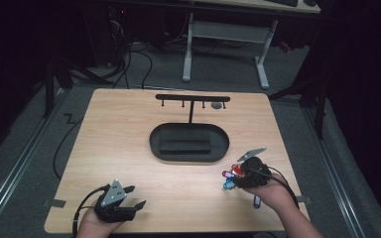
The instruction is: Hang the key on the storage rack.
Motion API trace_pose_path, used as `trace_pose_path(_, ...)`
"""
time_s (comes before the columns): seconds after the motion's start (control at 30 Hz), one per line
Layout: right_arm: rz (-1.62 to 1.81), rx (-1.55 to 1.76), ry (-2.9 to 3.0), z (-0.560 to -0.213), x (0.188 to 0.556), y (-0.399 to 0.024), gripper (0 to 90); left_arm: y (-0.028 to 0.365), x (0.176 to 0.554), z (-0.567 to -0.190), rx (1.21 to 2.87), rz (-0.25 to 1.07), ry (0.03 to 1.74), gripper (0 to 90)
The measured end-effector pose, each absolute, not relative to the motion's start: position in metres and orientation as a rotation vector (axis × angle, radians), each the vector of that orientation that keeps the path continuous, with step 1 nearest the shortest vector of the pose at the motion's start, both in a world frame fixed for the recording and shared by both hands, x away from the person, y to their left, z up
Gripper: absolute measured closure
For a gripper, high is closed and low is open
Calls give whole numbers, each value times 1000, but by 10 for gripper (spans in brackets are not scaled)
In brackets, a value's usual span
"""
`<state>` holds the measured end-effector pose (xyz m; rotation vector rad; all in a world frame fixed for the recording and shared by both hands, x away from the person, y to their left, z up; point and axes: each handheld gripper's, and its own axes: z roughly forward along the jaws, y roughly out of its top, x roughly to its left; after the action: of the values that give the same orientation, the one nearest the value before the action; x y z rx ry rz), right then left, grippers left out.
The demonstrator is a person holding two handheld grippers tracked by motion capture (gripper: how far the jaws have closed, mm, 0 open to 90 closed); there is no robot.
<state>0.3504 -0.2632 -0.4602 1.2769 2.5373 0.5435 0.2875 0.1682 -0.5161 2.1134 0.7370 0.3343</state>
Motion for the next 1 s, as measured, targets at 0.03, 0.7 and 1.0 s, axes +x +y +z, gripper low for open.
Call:
trace_pose_path(0.03,524,1281,2550,-459,354,-261,529,168,287,-516,2114,334,736,352)
trace_pose_path(0.7,227,1507,2710,-481,413,-248,582,169,287,-518,2143,350,711,353)
trace_pose_path(1.0,188,1513,2784,-485,421,-244,661,169,287,-519,2151,348,705,353)
